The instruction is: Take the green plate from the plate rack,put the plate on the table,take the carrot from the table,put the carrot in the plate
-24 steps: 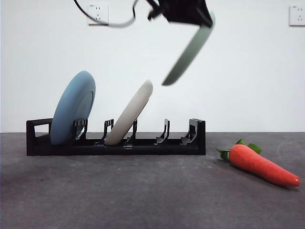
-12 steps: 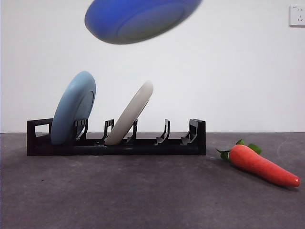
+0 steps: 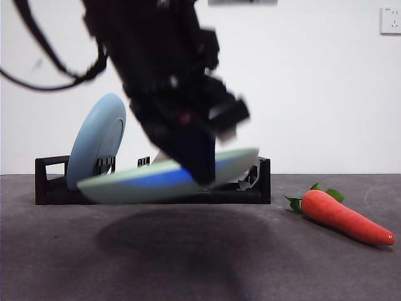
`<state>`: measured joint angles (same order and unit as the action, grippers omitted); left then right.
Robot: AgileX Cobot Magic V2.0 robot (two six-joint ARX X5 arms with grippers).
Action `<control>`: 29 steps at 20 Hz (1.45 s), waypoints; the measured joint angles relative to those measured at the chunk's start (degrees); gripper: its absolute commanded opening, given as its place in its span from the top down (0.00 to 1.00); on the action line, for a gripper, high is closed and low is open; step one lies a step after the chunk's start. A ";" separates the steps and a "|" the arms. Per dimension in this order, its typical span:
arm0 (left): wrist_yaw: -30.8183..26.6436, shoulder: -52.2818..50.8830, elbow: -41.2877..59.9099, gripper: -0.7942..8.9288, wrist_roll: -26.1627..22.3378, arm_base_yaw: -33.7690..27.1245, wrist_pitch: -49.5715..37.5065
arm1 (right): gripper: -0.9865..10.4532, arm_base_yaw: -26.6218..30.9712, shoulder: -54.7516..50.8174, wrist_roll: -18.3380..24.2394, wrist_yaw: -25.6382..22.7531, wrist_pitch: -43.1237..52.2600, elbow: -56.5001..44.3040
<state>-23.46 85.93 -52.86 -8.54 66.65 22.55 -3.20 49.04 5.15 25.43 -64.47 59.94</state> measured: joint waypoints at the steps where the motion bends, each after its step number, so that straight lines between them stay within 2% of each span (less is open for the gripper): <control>1: 0.04 0.68 1.22 0.93 -0.33 0.00 -2.05 | 0.37 -0.28 0.79 0.00 -0.02 0.59 0.00; 7: 2.67 7.82 2.23 0.93 -1.16 -0.85 -6.86 | 0.37 -2.93 6.95 -0.42 -0.15 3.04 0.04; 10: 3.74 8.83 2.23 0.92 -1.55 -1.49 -7.43 | 0.37 -4.22 10.25 -0.42 -1.90 4.63 0.04; 11: 5.33 8.85 2.23 0.89 -1.60 -2.08 -7.43 | 0.37 -4.74 11.32 -0.42 -3.13 5.42 0.04; 14: 9.53 8.92 2.23 0.63 -1.25 -3.28 -7.34 | 0.37 -6.91 15.15 -0.44 -6.01 8.07 0.04; 18: 10.14 8.92 2.19 0.59 -0.83 -3.28 -7.19 | 0.37 -10.05 20.48 -0.44 -10.25 12.66 0.04; 23: 10.16 6.38 -2.84 0.59 2.05 -3.28 0.85 | 0.37 -11.06 27.23 -0.44 -13.51 19.67 0.04; 29: 10.16 -6.80 -15.37 0.59 9.31 -3.23 16.92 | 0.37 -11.10 38.38 -0.46 -13.68 26.84 0.07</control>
<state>-13.30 79.13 -68.23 0.78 63.42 39.46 -14.31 87.42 4.69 11.75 -37.63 60.01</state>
